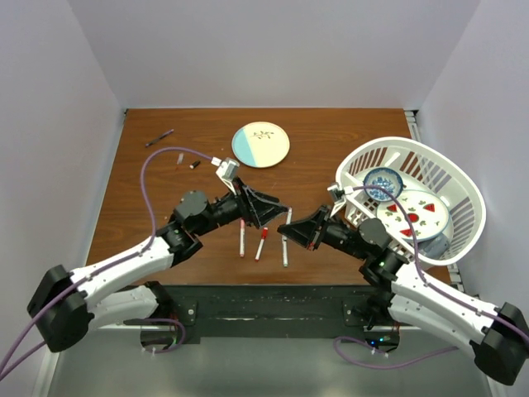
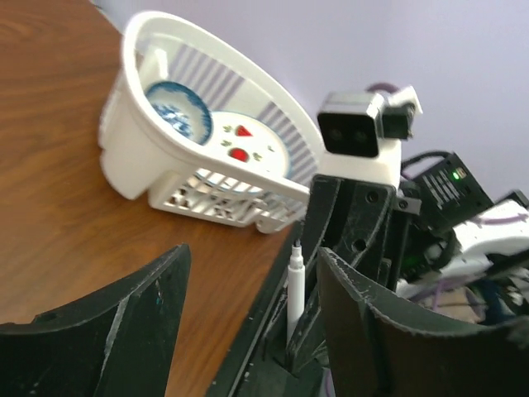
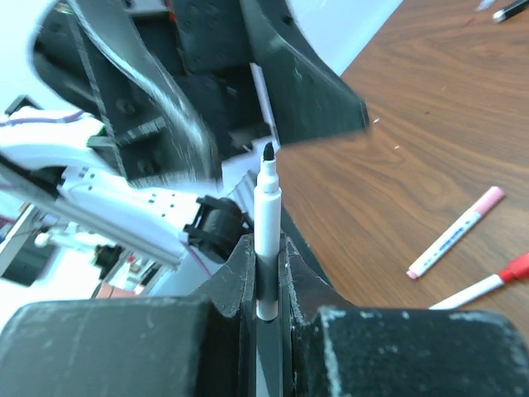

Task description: Insert the pens into the pen caps

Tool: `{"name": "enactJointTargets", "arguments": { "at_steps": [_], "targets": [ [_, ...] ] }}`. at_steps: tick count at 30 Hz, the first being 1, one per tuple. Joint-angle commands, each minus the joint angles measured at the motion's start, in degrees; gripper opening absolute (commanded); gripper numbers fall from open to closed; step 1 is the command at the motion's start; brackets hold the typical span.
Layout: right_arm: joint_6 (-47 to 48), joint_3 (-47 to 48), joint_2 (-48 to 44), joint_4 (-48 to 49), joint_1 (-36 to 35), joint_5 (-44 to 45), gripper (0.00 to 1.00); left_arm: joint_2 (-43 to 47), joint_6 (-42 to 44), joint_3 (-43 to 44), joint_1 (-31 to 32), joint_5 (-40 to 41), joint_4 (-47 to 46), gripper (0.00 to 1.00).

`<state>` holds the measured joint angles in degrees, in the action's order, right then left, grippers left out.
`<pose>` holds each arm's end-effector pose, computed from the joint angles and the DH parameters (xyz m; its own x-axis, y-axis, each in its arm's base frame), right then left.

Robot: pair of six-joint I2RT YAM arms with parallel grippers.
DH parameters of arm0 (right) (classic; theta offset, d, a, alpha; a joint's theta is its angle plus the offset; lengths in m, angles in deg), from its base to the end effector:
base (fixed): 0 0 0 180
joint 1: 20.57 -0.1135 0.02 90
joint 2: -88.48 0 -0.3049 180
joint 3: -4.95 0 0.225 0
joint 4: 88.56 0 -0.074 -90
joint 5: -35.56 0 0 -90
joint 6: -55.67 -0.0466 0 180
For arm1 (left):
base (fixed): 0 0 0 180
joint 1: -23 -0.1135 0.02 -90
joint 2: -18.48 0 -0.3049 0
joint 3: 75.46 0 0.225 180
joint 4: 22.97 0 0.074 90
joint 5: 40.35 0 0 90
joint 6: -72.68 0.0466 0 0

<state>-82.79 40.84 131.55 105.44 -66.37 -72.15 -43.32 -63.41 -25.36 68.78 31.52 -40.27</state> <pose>0.0861 0.1089 0.3077 -0.6139 0.3915 -0.6855 -0.6545 0.2331 0.7192 0.1388 -0.1635 0.3481 -0.5991 -0.3661 -0.7121 0.6712 0.2554 -0.6959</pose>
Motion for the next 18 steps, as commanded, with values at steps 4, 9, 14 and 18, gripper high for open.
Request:
{"name": "enactJointTargets", "arguments": {
  "at_steps": [4, 9, 14, 18],
  "targets": [
    [5.4, 1.02, -6.75, -11.45, 0.01, 5.32, 0.0, 6.96, 18.82, 16.15, -1.22, 22.24, 40.25, 0.68],
    [6.63, 0.84, -11.6, -15.93, 0.1, 7.17, 0.0, -0.57, 26.65, 27.49, -7.34, 36.84, 52.97, 0.72],
    [7.51, 0.76, -15.64, -19.18, 0.01, 8.13, 0.0, -10.34, 29.82, 34.61, -20.71, 36.51, 60.54, 0.72],
    [8.12, 0.58, -17.22, -20.68, 0.1, 8.84, 0.0, -20.08, 31.23, 37.61, -33.25, 29.31, 59.68, 0.7]
  ]
}}
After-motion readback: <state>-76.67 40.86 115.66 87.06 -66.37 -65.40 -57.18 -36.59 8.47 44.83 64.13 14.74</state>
